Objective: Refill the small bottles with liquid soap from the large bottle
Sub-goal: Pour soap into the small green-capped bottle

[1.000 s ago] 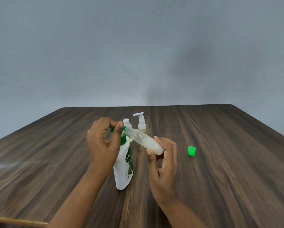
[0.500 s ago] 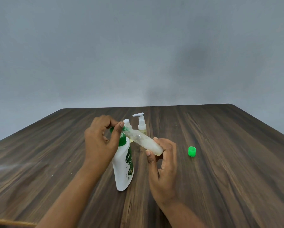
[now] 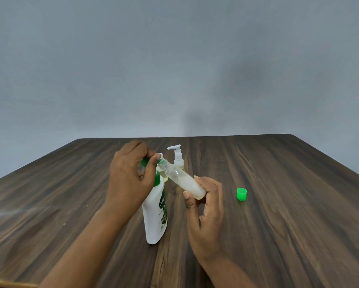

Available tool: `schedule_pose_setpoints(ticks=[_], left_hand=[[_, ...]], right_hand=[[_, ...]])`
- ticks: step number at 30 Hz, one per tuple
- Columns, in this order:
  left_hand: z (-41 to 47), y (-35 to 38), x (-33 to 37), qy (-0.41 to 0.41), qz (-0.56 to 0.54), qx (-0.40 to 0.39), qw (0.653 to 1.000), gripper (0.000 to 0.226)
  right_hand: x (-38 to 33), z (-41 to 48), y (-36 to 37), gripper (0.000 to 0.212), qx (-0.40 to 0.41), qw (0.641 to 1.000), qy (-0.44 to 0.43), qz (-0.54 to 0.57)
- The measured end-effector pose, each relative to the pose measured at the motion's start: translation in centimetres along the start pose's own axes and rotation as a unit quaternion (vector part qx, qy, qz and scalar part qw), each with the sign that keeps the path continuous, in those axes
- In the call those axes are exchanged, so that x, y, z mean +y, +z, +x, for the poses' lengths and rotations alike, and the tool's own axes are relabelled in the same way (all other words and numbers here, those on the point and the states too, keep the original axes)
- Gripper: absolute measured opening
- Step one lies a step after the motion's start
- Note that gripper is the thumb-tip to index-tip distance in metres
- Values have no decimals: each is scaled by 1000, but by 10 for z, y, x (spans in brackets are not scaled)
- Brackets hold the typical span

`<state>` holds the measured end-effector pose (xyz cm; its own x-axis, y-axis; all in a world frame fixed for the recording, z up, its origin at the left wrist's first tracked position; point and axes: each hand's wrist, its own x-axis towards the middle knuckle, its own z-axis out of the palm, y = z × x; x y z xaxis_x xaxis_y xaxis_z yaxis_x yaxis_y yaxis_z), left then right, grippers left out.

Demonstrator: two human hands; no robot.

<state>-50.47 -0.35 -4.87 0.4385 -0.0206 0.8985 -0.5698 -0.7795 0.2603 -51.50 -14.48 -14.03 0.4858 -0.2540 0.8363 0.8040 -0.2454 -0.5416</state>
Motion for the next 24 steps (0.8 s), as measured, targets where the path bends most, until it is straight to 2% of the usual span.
schedule_pose_setpoints(ticks=[11, 19, 24], left_hand=[[-18, 9, -5, -27, -23, 50, 998, 24], [-5, -1, -1, -23, -29, 11, 999, 30], [-11, 3, -2, -20, -28, 32, 999, 27]], right_hand=[[2, -3, 0, 26, -10, 1000, 18, -1], [-2, 0, -1, 25, -11, 1000, 2, 2], [-2, 0, 0, 26, -8, 1000, 2, -1]])
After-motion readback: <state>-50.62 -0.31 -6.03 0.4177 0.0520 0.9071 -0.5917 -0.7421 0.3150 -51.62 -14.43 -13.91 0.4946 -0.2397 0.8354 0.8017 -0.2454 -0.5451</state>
